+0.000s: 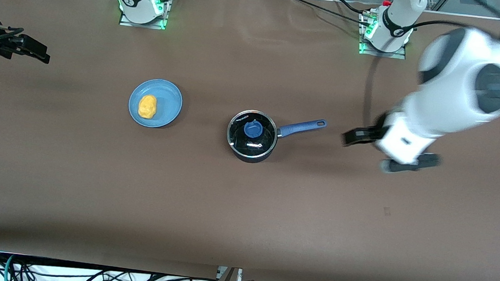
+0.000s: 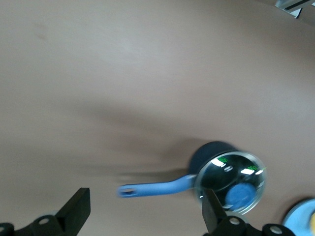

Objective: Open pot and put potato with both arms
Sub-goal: 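Lower the left gripper and grasp the blue knob of the lid, then lift the lid off the saucepan while the right gripper reaches the potato, then lower the lid with the left gripper while the right gripper grasps the potato, then carry the yellow potato with the right gripper into the saucepan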

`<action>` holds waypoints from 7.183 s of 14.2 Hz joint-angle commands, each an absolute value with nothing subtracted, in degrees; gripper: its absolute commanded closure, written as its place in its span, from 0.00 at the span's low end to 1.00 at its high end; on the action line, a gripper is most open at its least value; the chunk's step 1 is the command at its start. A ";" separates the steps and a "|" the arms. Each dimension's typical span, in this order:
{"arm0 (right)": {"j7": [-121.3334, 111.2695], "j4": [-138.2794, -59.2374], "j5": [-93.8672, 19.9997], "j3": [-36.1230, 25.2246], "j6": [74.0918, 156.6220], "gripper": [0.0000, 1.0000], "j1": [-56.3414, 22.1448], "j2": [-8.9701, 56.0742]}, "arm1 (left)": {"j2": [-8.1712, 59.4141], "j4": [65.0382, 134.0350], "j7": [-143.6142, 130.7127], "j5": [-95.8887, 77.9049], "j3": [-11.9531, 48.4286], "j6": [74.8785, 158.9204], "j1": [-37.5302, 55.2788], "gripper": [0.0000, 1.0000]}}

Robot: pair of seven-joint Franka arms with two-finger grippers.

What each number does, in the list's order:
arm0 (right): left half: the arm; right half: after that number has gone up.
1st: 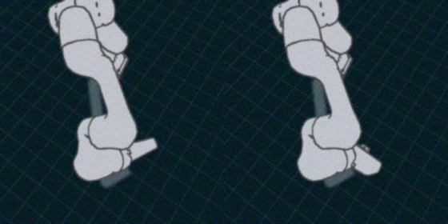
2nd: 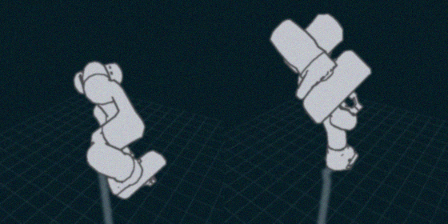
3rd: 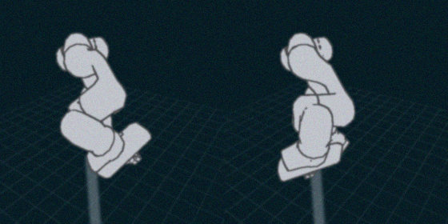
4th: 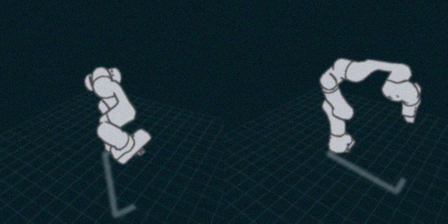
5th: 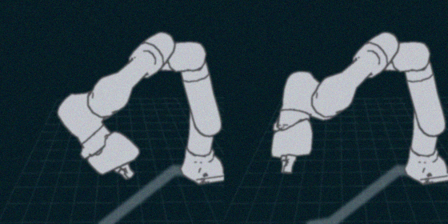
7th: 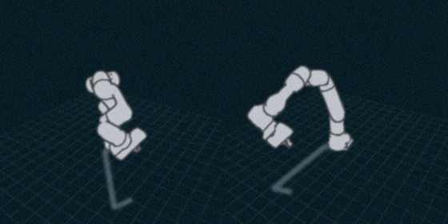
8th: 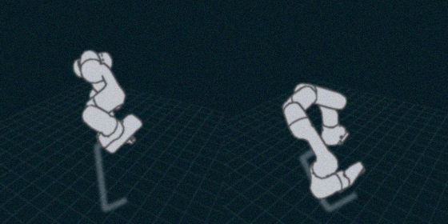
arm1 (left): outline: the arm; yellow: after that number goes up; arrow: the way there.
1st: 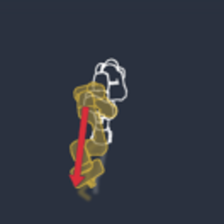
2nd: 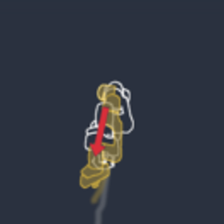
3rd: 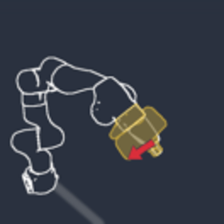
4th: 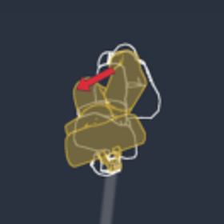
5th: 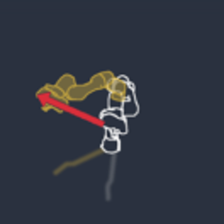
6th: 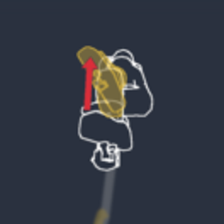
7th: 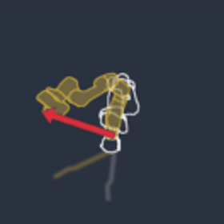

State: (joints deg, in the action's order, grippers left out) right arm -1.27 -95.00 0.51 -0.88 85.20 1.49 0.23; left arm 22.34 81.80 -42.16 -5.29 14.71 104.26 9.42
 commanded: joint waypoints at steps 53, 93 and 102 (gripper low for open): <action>9.49 -110.62 1.32 -0.09 100.86 0.00 -12.48 8.35 | 22.85 98.07 1.63 -0.68 3.89 116.35 2.11 0.48; 62.21 -77.52 -12.75 3.69 116.69 0.66 -34.17 39.10 | 10.28 81.47 5.81 0.52 -1.67 82.35 0.35 0.00; 64.87 -77.43 -9.93 3.25 131.74 0.66 -39.55 48.77 | 9.84 81.30 -4.40 -0.70 -0.18 81.56 0.09 0.00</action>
